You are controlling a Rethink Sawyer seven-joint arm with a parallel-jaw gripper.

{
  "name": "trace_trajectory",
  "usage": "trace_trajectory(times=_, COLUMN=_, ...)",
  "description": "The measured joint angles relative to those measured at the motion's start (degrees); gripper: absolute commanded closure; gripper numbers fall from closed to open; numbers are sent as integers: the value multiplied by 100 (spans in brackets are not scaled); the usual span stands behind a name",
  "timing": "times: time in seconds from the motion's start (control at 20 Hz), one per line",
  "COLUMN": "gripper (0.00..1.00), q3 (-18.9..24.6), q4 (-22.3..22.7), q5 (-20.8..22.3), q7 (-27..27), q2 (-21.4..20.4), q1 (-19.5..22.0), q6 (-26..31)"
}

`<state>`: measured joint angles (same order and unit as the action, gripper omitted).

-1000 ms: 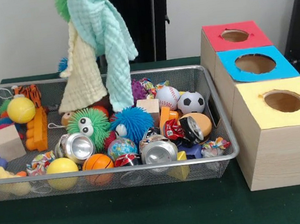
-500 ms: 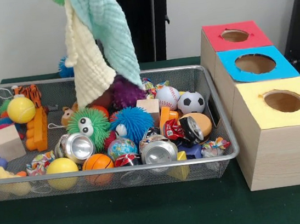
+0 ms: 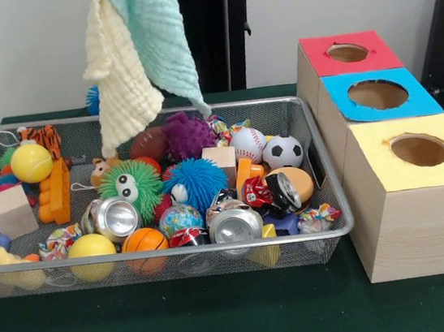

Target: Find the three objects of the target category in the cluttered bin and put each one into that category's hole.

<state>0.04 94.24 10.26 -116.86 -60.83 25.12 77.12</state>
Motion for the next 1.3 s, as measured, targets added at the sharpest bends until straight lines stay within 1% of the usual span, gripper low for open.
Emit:
trace_trajectory(times=0.35, gripper=100, q3=0, q4=-256, q5=-88, q7=0, q2=-78, q1=-276, q6=411)
trace_trajectory(times=0.45, gripper=100, q3=1, q4=-390, q5=-118, q7=0, q2=-81, q1=-365, q6=549)
trace_trajectory(times=0.65, gripper=100, q3=1, q4=-571, q5=-173, q7=0, q2=-81, q1=-447, q6=721)
trace_trajectory(times=0.9, gripper=100, q3=0, q4=-778, q5=-227, q7=0, q2=-79, q1=-514, q6=790)
trace_trajectory(times=1.3, gripper=100, q3=-10, q4=-927, q5=-240, q7=0, q2=-78, q1=-532, q6=791)
